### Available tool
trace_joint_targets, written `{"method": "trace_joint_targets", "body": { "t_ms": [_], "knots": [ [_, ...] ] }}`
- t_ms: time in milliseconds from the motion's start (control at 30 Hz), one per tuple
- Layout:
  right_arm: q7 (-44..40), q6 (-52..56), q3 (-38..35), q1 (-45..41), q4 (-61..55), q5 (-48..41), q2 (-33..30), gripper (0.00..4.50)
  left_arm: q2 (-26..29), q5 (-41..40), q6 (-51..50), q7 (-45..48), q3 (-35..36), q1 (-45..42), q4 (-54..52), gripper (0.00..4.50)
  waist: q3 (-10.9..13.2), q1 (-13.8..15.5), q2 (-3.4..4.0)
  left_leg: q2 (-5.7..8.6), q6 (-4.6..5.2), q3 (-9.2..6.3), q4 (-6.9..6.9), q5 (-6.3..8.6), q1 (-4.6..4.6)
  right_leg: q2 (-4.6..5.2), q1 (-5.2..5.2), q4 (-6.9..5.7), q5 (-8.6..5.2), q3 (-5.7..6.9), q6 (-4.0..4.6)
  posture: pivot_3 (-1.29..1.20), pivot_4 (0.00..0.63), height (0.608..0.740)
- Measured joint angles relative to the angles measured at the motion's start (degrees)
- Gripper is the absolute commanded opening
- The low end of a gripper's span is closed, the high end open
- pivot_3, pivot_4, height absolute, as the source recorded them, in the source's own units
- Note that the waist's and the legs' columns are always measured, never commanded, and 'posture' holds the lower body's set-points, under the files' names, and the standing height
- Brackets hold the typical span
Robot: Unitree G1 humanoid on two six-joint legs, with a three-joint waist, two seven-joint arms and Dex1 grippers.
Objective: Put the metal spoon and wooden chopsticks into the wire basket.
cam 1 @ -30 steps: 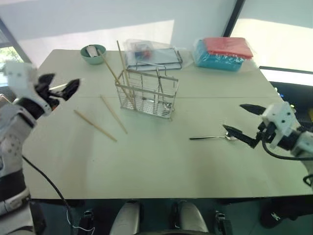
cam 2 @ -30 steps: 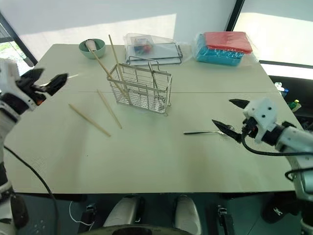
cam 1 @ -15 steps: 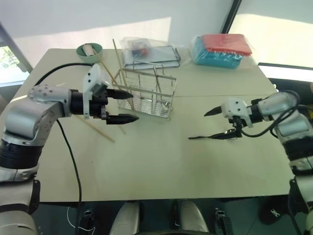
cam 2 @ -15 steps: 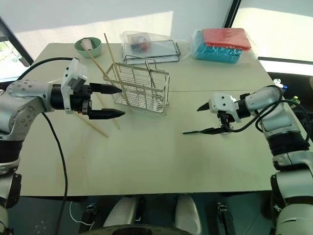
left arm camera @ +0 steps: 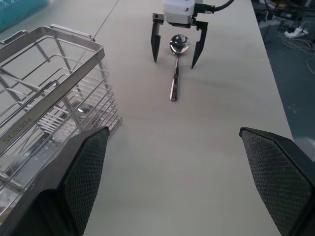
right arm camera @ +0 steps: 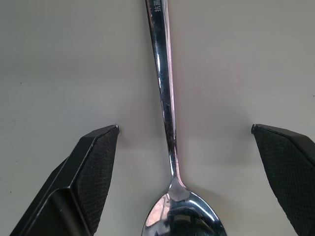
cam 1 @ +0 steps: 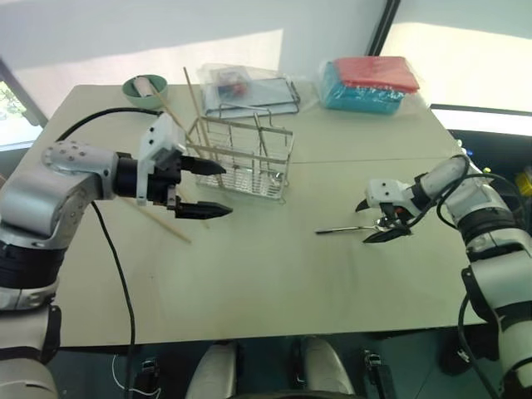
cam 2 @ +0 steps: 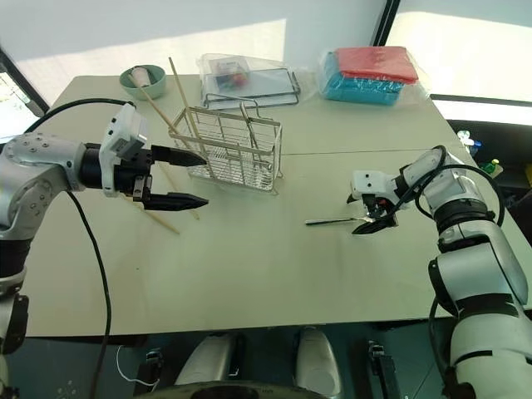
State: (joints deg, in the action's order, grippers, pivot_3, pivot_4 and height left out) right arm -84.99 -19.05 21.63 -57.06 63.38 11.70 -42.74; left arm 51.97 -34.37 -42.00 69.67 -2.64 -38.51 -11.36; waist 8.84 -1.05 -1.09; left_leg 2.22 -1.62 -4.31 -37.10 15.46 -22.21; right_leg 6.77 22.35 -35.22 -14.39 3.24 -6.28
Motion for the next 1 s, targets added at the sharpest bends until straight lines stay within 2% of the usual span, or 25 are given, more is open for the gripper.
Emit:
{"method": "trace_joint_targets", "body": {
  "t_ms": [33,233,533,667,800,900,1000],
  "knots": [
    [0.0,-0.2,0.0,-0.1,0.3,0.3,0.2,3.22,0.2,-0.1,-0.2,-0.1,0.3,0.2,-0.5,4.50,0.0,0.0,-0.02,0.00,0.00,0.00,0.00,0.00,0.04,0.00,-0.04,0.00,0.00,0.00,0.00,0.00,0.150,0.667],
    [-1.4,-0.4,-0.9,-0.2,1.0,0.5,0.8,0.06,0.3,-0.3,-1.5,-1.6,1.6,0.5,-1.2,4.50,0.0,0.0,-0.08,0.00,0.00,0.00,0.00,0.00,0.14,-0.01,-0.09,-0.05,0.00,-0.02,-0.01,0.00,0.150,0.667],
    [-0.6,-0.4,-2.3,-0.1,1.0,0.8,1.1,0.02,-0.8,-0.7,-2.1,-2.8,1.6,-1.7,0.0,4.50,0.0,0.0,-0.07,0.01,-0.03,0.00,0.00,-0.02,0.12,-0.01,-0.08,-0.06,0.01,-0.02,-0.01,0.00,0.150,0.667],
    [-0.7,1.6,-5.9,1.1,-1.1,-2.3,1.2,0.02,-1.6,-0.5,-1.7,-4.1,1.8,-1.9,1.4,4.50,0.0,0.0,0.01,0.00,-0.06,0.00,0.01,-0.04,0.10,-0.01,-0.02,-0.10,0.01,-0.03,-0.01,0.00,0.150,0.667],
    [-4.0,10.1,-12.0,5.1,-14.5,-10.7,0.0,0.02,-2.6,-1.0,-1.7,-6.8,4.0,-1.9,1.8,4.50,0.0,0.2,0.03,-0.01,-0.31,-0.03,0.01,-0.17,-0.01,0.01,0.04,-0.09,0.02,-0.01,-0.02,0.00,0.150,0.667],
    [-4.7,21.0,-16.8,9.9,-28.7,-17.5,-2.9,0.02,-2.7,-1.3,-1.8,-9.0,6.7,-1.9,2.0,4.50,0.0,0.5,0.04,0.01,-0.27,-0.06,0.00,-0.15,-0.07,0.04,0.03,-0.03,0.02,0.00,-0.02,0.00,0.150,0.667],
    [-1.9,35.5,-21.7,12.8,-41.8,-25.0,-3.7,0.02,-2.6,-1.4,-2.2,-10.8,8.8,-1.8,2.4,4.50,0.0,0.5,0.03,0.02,-0.06,-0.07,-0.03,-0.03,-0.08,0.06,0.03,-0.02,0.02,0.00,-0.02,0.00,0.150,0.667]
  ]
}}
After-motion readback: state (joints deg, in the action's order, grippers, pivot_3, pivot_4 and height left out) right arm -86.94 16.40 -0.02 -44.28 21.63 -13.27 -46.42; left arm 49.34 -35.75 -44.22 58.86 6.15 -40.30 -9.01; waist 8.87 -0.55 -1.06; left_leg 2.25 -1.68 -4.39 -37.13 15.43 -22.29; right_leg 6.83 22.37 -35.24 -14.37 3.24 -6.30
